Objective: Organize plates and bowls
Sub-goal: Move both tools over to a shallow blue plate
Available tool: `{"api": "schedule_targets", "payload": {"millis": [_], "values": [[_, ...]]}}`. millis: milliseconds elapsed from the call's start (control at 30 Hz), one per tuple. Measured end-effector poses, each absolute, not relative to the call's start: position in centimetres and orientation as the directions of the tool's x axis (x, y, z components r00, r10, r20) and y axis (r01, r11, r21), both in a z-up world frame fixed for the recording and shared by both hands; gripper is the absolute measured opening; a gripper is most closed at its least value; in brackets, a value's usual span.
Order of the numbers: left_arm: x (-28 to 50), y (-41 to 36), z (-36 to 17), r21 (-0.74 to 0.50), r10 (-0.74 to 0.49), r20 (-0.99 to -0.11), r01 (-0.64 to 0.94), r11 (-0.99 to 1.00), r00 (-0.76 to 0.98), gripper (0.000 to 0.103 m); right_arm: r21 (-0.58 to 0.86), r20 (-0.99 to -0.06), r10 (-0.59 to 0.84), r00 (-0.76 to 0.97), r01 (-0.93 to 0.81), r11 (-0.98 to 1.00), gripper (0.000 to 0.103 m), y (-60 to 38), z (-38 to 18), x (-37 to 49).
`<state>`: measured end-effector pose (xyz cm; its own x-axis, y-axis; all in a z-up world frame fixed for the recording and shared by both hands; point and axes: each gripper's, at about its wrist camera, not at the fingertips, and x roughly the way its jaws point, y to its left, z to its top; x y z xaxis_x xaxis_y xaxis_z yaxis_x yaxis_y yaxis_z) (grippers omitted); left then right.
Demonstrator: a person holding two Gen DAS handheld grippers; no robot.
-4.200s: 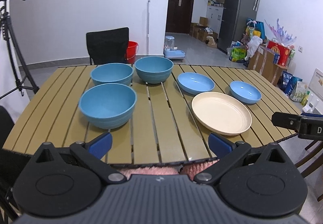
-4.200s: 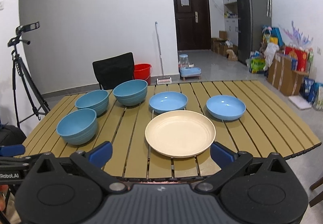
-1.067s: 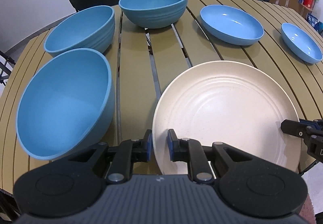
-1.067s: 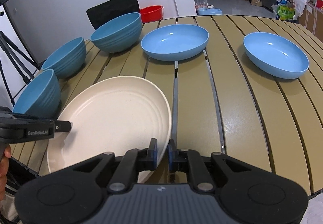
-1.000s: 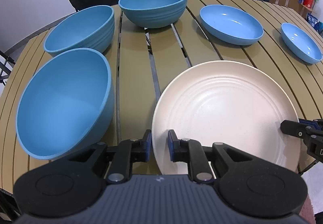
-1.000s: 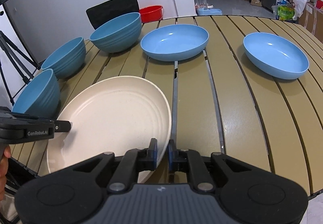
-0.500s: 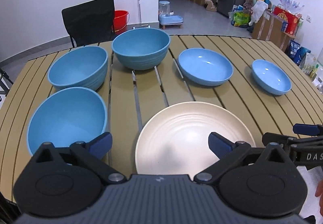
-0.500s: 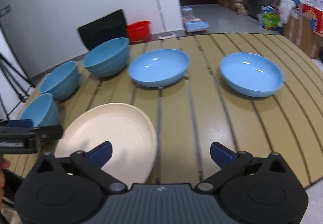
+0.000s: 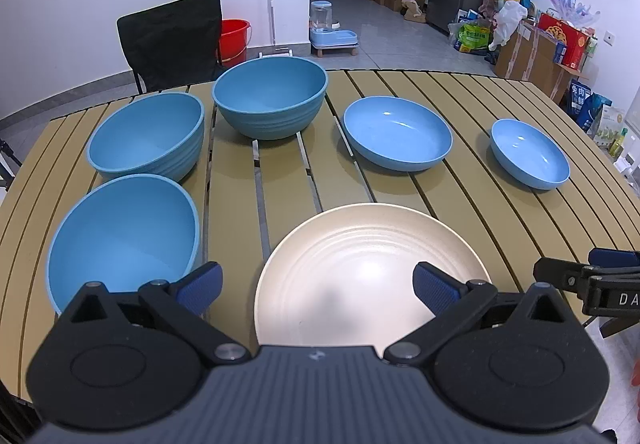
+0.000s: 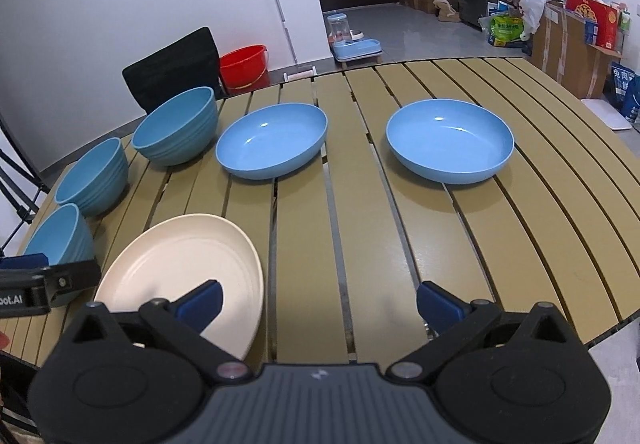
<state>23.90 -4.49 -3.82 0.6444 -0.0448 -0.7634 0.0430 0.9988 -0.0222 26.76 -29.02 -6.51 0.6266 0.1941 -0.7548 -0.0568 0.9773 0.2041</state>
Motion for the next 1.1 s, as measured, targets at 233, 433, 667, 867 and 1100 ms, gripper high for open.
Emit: {"api": "schedule_targets", "payload": {"millis": [233, 433, 667, 867, 1100], "values": [[26.2, -6.1, -2.7, -0.025, -0.081, -0.774, 0.097, 0.995, 0.628, 0.103, 0.182, -0.752, 0.164, 0.638, -0.038, 0.983, 0.103, -30.1, -5.9, 27.4], [29.1, -8.9, -1.2, -0.045, -0.124, -0.773, 0.142, 0.989, 0.622, 0.103, 0.152, -0.744, 0.114, 0.658, 0.001, 0.988, 0.103, -32.3, -4.9, 28.5], [32.1, -12.8, 0.0, -0.032, -0.148, -0.765, 0.193, 0.981, 0.627, 0.103, 0.129, -0.730, 0.062, 0.680, 0.048, 0.991, 0.103, -35.8, -3.9, 30.2], [35.2, -16.9, 0.1, -0.014, -0.150, -0.756, 0.214, 0.977, 0.638, 0.103, 0.128, -0.732, 0.032, 0.681, 0.092, 0.987, 0.103, -39.3, -4.2, 32.4], [38.5, -21.5, -0.2, 0.009, -0.146, -0.763, 0.235, 0.972, 0.630, 0.103, 0.142, -0.752, 0.013, 0.659, 0.143, 0.980, 0.103, -43.1, -5.2, 35.4]]}}
